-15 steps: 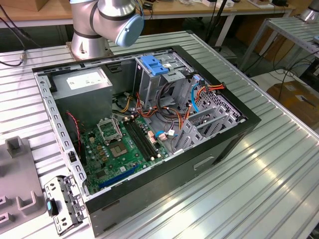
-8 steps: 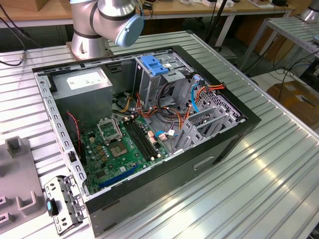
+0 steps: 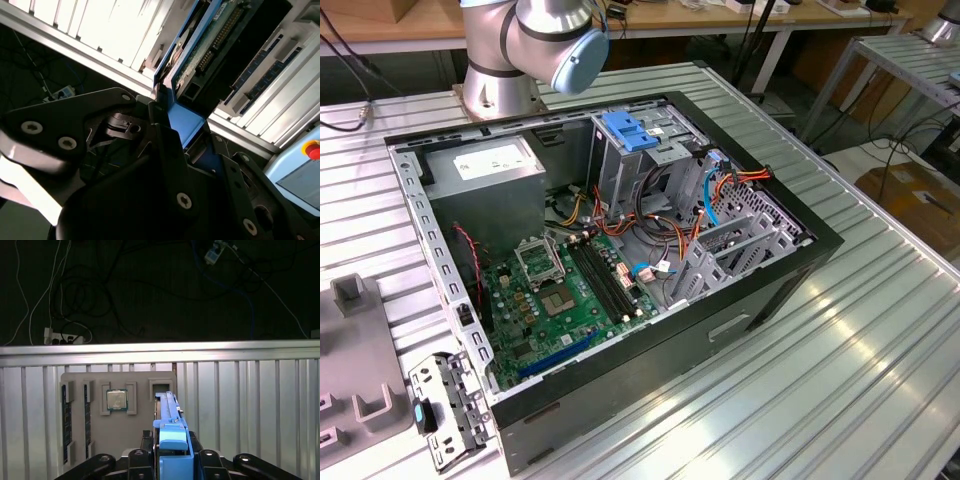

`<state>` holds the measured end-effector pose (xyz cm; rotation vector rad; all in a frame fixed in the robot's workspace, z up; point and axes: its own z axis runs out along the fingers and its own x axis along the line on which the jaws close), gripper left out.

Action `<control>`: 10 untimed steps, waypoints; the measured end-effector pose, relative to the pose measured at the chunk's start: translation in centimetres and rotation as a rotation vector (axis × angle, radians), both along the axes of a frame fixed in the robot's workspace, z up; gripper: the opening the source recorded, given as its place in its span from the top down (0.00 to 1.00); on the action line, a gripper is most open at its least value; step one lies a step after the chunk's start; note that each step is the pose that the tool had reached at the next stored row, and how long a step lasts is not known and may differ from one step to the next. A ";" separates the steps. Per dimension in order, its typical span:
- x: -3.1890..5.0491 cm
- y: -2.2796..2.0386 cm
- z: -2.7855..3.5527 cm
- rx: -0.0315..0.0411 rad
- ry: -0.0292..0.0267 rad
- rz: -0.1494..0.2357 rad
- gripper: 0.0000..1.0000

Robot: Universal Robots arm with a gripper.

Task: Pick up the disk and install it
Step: 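Pick up the disk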

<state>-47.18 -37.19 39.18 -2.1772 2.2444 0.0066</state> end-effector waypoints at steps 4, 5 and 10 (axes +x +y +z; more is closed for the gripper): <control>0.00 0.00 0.16 0.0003 0.0000 0.000 0.63; 0.00 0.00 0.20 0.0004 -0.0001 0.000 0.63; 0.00 0.00 0.39 0.0005 -0.0001 0.000 0.63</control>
